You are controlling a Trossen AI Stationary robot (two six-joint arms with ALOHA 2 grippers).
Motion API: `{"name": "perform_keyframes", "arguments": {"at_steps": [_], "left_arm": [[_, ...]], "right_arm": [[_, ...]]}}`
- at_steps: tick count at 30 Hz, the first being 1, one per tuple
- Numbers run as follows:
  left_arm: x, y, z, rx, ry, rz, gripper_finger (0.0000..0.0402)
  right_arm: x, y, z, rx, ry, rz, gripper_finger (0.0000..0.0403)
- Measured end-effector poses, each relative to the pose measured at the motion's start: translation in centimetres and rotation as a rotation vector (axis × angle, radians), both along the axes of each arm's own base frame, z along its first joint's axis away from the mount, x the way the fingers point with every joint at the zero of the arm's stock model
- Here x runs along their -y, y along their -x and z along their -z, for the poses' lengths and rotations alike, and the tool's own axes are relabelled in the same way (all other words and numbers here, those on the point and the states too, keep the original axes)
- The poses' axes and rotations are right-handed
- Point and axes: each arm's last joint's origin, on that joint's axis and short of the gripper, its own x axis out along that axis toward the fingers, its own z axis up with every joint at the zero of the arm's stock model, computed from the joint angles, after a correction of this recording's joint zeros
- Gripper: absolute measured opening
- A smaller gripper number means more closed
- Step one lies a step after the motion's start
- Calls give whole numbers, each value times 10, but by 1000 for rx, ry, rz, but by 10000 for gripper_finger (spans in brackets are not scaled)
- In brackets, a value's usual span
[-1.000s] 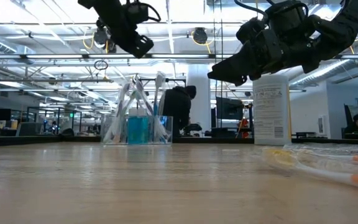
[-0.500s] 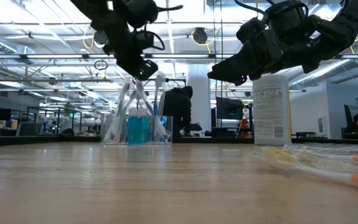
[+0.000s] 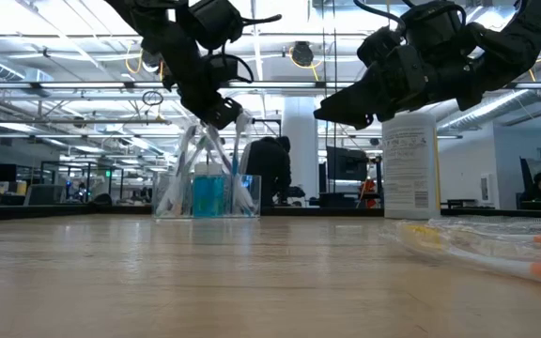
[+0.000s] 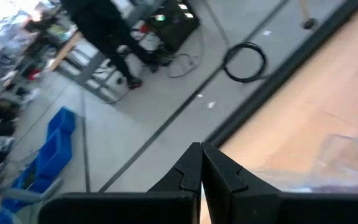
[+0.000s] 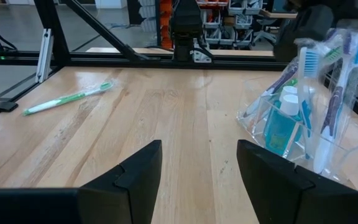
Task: Pick & Place toothbrushing station
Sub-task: Put the green toothbrush into the transparent organizer
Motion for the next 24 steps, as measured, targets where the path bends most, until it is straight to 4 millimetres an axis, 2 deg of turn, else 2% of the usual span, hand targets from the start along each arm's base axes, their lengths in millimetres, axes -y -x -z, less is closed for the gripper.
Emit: {"name": "perform_keyframes", "arguments": {"at_steps": [5, 11, 18, 24], "left_arm": [[1, -2, 1, 10, 61, 77, 3], [8, 0, -7, -67, -35, 58, 13], [39, 11, -57, 7, -118, 156, 14], [76, 32, -89, 142, -90, 294, 15]], "right_arm": [[0, 0, 0, 0, 0, 0, 201], [0, 0, 0, 0, 0, 0, 201], [0, 0, 0, -5, -8, 2, 201], [0, 0, 0, -4, -8, 2, 201]]}}
